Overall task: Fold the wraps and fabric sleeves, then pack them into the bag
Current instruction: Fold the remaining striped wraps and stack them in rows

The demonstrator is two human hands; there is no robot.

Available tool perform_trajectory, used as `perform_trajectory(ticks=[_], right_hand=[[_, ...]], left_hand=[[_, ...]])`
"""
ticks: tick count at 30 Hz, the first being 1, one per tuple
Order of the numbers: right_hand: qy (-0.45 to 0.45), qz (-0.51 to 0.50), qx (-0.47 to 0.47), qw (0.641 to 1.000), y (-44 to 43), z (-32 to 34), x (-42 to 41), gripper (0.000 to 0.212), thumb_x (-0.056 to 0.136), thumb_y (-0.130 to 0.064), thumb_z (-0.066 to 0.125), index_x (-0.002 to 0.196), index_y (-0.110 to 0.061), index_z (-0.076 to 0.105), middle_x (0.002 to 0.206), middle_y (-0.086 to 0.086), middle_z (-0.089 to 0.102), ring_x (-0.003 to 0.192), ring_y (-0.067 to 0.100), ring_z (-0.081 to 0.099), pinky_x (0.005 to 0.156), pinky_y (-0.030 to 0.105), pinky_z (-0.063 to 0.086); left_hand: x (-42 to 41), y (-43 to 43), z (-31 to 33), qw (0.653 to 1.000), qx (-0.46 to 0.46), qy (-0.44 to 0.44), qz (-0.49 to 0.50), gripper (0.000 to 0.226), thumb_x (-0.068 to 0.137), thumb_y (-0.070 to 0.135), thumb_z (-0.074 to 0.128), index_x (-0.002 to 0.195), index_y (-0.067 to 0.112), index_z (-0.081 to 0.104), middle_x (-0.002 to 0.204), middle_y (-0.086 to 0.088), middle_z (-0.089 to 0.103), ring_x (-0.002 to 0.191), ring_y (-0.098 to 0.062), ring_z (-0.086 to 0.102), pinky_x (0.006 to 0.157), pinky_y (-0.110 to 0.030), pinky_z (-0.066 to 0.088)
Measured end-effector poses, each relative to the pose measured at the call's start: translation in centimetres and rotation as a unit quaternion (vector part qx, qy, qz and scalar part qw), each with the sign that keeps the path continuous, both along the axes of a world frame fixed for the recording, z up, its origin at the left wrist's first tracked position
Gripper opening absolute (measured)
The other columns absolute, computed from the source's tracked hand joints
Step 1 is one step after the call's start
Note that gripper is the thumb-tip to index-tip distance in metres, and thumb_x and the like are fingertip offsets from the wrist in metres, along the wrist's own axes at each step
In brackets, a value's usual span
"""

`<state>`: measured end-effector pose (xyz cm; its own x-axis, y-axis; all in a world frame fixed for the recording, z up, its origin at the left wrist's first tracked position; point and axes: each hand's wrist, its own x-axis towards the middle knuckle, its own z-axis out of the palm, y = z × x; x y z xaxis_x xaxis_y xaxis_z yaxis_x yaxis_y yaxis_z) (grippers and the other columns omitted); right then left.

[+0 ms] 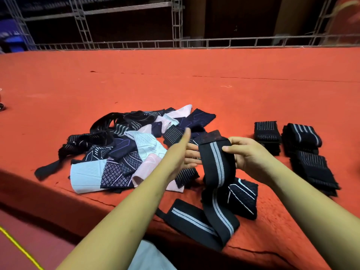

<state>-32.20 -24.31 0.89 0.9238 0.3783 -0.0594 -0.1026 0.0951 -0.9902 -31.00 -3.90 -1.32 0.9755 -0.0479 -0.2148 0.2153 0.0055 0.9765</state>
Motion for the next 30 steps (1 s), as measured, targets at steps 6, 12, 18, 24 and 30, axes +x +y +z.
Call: perform_trajectory(ticks=[6, 12, 18, 24, 30], right_hand=[[0.02, 0.002, -0.095, 0.995, 0.4, -0.2, -0.6, 0.015, 0.095, -0.024, 0.063, 0.088, -0.012, 0.06, 0.087, 0.011, 0.059, 0.08, 0.025, 0.055, 0.063, 0.028, 0.049], [-0.076, -0.052, -0.206, 0.974, 0.1, 1.3, 0.1, 0.021, 0.089, -0.021, 0.071, 0.077, -0.006, 0.063, 0.057, -0.003, 0.039, 0.048, 0.01, 0.029, 0.047, 0.025, 0.019], [-0.074, -0.124, -0.12, 0.982, 0.0, 4.2, 1.9, 0.009, 0.091, -0.011, 0.068, 0.086, -0.006, 0.063, 0.052, -0.005, 0.041, 0.04, 0.01, 0.031, 0.041, 0.019, 0.023], [-0.083, -0.255, -0.087, 0.959, -1.2, 5.2, 3.6, 0.011, 0.093, -0.012, 0.066, 0.085, -0.011, 0.058, 0.081, 0.008, 0.055, 0.043, 0.012, 0.061, 0.042, 0.022, 0.051], [-0.178, -0.293, -0.059, 0.938, -1.3, 4.3, 3.3, 0.004, 0.094, -0.008, 0.063, 0.091, -0.007, 0.064, 0.083, 0.015, 0.063, 0.066, 0.019, 0.07, 0.068, 0.03, 0.06]], left_hand=[[-0.3, -0.4, -0.9, 0.985, 0.055, -0.151, -0.067, 0.034, 0.088, 0.036, 0.068, 0.074, 0.009, 0.053, 0.068, -0.004, 0.045, 0.063, -0.015, 0.042, 0.057, -0.027, 0.033], [-0.7, -1.0, -1.5, 0.981, 0.055, -0.147, -0.113, 0.052, 0.08, 0.051, 0.073, 0.096, 0.003, 0.063, 0.087, -0.007, 0.058, 0.083, -0.02, 0.053, 0.082, -0.042, 0.046], [-3.3, -2.7, -2.5, 0.96, -0.086, -0.033, -0.264, 0.023, 0.1, 0.01, 0.052, 0.115, -0.002, 0.064, 0.108, -0.015, 0.073, 0.1, -0.026, 0.07, 0.09, -0.034, 0.055], [-4.0, -3.5, -2.5, 0.909, -0.291, 0.044, -0.294, 0.035, 0.098, 0.015, 0.043, 0.121, -0.003, 0.061, 0.122, -0.026, 0.065, 0.106, -0.037, 0.068, 0.091, -0.047, 0.056], [-3.8, -4.6, -3.0, 0.911, -0.291, 0.107, -0.273, 0.067, 0.098, 0.05, 0.034, 0.119, -0.005, 0.066, 0.119, -0.018, 0.069, 0.103, -0.028, 0.07, 0.088, -0.038, 0.057]])
